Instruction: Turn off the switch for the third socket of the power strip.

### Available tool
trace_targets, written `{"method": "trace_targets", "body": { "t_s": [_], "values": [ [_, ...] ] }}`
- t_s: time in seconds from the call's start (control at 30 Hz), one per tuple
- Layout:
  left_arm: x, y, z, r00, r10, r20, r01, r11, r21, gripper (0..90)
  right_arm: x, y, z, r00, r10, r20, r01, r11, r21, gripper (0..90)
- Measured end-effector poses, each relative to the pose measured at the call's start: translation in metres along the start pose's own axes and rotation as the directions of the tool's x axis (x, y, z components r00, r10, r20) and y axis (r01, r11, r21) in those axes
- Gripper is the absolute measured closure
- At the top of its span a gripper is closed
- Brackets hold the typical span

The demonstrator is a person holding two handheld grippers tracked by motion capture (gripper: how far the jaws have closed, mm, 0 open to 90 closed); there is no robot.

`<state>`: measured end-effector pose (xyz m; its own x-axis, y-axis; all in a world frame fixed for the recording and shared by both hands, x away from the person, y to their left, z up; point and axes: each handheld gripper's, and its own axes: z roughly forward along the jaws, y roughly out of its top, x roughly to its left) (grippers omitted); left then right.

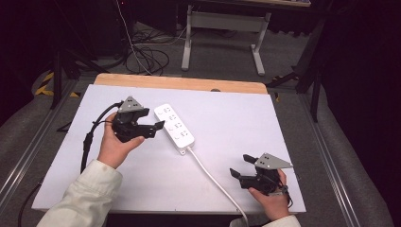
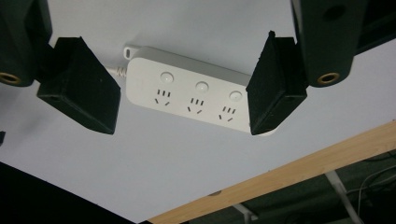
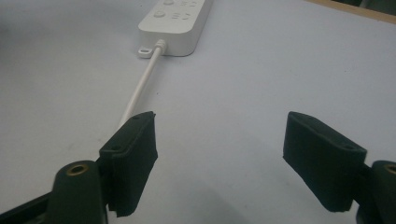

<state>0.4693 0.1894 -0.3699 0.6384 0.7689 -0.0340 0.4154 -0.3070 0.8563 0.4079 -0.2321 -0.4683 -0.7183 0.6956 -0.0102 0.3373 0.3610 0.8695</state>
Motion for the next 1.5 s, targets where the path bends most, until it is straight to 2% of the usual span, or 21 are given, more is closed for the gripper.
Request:
{"method": "trace_targets", "body": {
  "t_s": [0.27,0.43,0.47,0.6,0.7,0.77,0.87,0.97,1.07,1.13,1.2,1.3,1.4,1.5],
  "values": [
    [-0.009,-0.021,-0.029,0.9989,0.045,0.011,-0.044,0.9981,-0.043,18.8,0.000,0.000,0.000,1.0000,-0.002,0.002,0.002,1.000,-0.002,26.2],
    [-0.007,-0.037,-0.043,0.9995,0.018,0.027,-0.016,0.9973,-0.072,17.9,0.001,0.000,0.000,1.0000,-0.004,0.000,0.004,1.000,-0.001,26.1],
    [-0.007,-0.041,-0.045,0.9994,0.001,0.035,0.001,0.9969,-0.079,17.8,0.001,0.000,0.000,1.0000,-0.004,0.000,0.004,1.000,0.000,26.1],
    [-0.006,-0.058,-0.055,0.9992,-0.009,0.038,0.012,0.9953,-0.096,17.6,0.001,0.000,0.000,1.0000,-0.005,0.000,0.005,1.000,0.000,26.0],
    [-0.006,-0.070,-0.060,0.9996,0.023,0.015,-0.021,0.9955,-0.092,17.2,0.001,0.000,0.000,1.0000,-0.006,-0.001,0.006,1.000,-0.002,25.8],
    [-0.004,-0.077,-0.064,0.9993,0.031,0.019,-0.030,0.9953,-0.092,16.5,0.002,0.000,0.000,0.9999,-0.010,-0.002,0.010,1.000,-0.001,25.0],
    [-0.002,-0.088,-0.068,0.9996,0.020,0.019,-0.018,0.9947,-0.101,15.5,0.002,0.001,0.000,0.9999,-0.012,-0.009,0.012,1.000,-0.005,25.0],
    [0.000,-0.096,-0.072,0.9997,0.023,0.006,-0.023,0.9942,-0.105,15.0,0.002,0.001,-0.001,0.9998,-0.014,-0.010,0.014,1.000,-0.005,25.0],
    [0.001,-0.103,-0.074,0.9987,0.046,-0.024,-0.048,0.9937,-0.102,14.7,0.002,0.001,-0.001,0.9998,-0.016,-0.009,0.016,1.000,-0.003,25.0],
    [0.002,-0.108,-0.074,0.9984,0.050,-0.026,-0.053,0.9938,-0.098,14.0,0.002,0.001,-0.001,0.9998,-0.017,-0.009,0.017,1.000,-0.001,25.0],
    [0.004,-0.113,-0.075,0.9991,0.039,-0.018,-0.041,0.9941,-0.101,14.0,0.002,0.001,-0.001,0.9998,-0.016,-0.008,0.016,1.000,0.000,25.0],
    [0.007,-0.123,-0.075,0.9999,-0.010,0.009,0.010,0.9938,-0.111,14.0,0.002,0.001,0.000,0.9999,-0.014,-0.008,0.014,1.000,0.001,25.0],
    [0.011,-0.132,-0.076,0.9983,-0.057,0.011,0.057,0.9913,-0.118,14.1,0.003,0.001,0.000,0.9998,-0.018,-0.010,0.018,1.000,0.003,25.0],
    [0.013,-0.140,-0.076,0.9967,-0.080,0.012,0.081,0.9898,-0.117,14.1,0.003,0.001,0.000,0.9997,-0.019,-0.013,0.019,1.000,0.002,25.2]
  ]
}}
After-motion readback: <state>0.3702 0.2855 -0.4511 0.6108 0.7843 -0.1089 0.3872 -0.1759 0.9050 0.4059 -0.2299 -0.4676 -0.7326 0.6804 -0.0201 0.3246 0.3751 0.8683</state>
